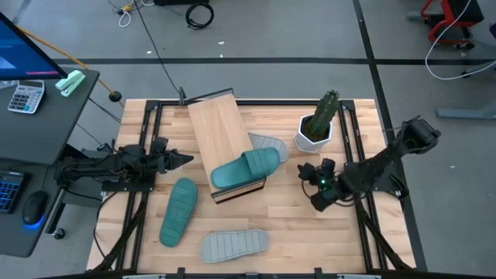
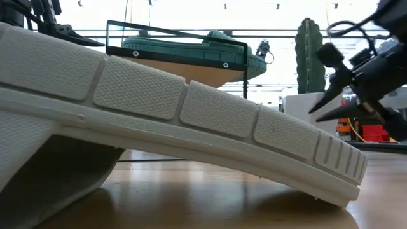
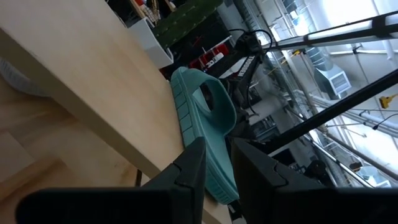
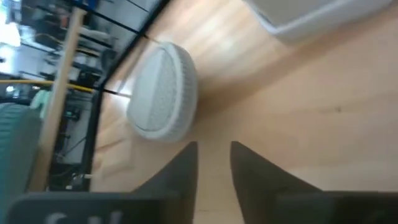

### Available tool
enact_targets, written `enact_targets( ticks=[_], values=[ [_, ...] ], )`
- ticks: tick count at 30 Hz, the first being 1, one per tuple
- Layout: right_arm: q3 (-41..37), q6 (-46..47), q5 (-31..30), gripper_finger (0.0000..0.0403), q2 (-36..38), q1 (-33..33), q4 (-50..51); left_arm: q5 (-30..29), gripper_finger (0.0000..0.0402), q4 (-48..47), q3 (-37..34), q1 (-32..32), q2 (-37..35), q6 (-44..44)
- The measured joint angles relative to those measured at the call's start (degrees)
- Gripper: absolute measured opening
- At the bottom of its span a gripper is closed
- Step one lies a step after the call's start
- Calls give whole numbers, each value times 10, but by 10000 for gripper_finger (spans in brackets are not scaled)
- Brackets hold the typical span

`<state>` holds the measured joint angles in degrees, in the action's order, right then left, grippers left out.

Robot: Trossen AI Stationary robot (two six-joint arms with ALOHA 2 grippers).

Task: Pick and place slides into the shelf
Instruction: Put the top white slipper on the shelf

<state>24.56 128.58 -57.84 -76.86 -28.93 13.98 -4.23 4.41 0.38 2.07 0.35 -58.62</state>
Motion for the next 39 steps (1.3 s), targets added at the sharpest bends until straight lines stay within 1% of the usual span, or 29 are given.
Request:
enact_targets(
  ticks=[2, 4, 8, 11, 14, 19, 30, 35, 39],
  values=[
    [0, 2, 32, 144, -2, 19, -19, 0, 83, 0, 0, 0, 0, -3],
    [0, 4, 51, 178, -4, 37, -35, 0, 83, 0, 0, 0, 0, -3],
    [0, 8, 63, 238, -4, 78, -61, 0, 85, 0, 0, 0, 0, -3],
    [0, 5, 71, 270, -5, 105, -83, 0, 84, 0, 0, 0, 0, -3],
    [0, 0, 74, 289, -16, 122, -117, 0, 81, 0, 0, 0, 0, -3],
    [0, -17, 87, 297, -52, 141, -180, 0, 82, 0, 0, 0, 0, -3],
    [0, -77, 89, 286, -111, 170, -299, 0, 81, -1, 0, 0, 0, -2],
    [0, -94, 90, 282, -116, 185, -314, 0, 84, -2, 0, 0, 0, -2],
    [0, -110, 99, 270, -116, 200, -336, 0, 83, -3, 0, 0, 0, -2]
  ],
)
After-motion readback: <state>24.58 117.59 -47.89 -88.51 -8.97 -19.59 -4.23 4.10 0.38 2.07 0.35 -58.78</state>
